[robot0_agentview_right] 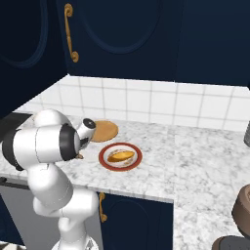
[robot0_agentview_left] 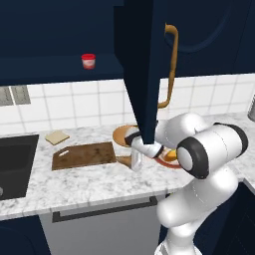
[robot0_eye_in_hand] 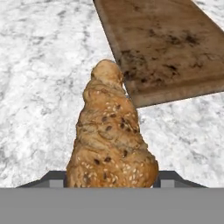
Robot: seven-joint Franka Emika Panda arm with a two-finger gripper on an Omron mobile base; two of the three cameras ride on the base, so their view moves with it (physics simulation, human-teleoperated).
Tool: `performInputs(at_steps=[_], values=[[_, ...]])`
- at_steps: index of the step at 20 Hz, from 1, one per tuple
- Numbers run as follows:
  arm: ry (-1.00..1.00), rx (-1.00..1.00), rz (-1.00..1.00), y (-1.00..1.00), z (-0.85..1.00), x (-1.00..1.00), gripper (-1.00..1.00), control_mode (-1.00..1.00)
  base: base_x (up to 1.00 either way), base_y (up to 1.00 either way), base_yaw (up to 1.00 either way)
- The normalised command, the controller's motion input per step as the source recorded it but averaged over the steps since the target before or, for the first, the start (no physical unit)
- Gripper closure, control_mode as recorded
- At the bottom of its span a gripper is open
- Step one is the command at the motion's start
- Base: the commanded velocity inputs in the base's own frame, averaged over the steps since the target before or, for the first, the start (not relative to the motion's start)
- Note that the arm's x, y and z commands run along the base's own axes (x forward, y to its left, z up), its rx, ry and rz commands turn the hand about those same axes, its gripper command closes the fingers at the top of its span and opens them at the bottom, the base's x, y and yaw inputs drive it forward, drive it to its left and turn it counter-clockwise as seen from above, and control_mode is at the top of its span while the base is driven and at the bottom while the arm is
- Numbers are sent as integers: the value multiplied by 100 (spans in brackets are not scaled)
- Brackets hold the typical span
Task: From the different types of pastries on the counter, select a croissant and place it on the cutting board. Then retrieve a jar of jam from the cabinet and place it alongside the croissant on the cutting board.
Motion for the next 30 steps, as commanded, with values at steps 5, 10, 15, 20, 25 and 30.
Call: performInputs(at_steps=[5, 10, 15, 20, 25, 30], values=[[0, 5, 0, 42, 1, 30, 100, -100, 0, 0, 0], [-2, 17, 3, 33, -11, 39, 100, -100, 0, 0, 0], [0, 11, 1, 32, -10, 45, 100, -100, 0, 0, 0], [0, 3, 0, 26, 2, 28, 100, -100, 0, 0, 0], [-2, 2, 0, 10, 30, -5, 100, -100, 0, 0, 0], [0, 2, 0, 37, 11, 19, 100, -100, 0, 0, 0]])
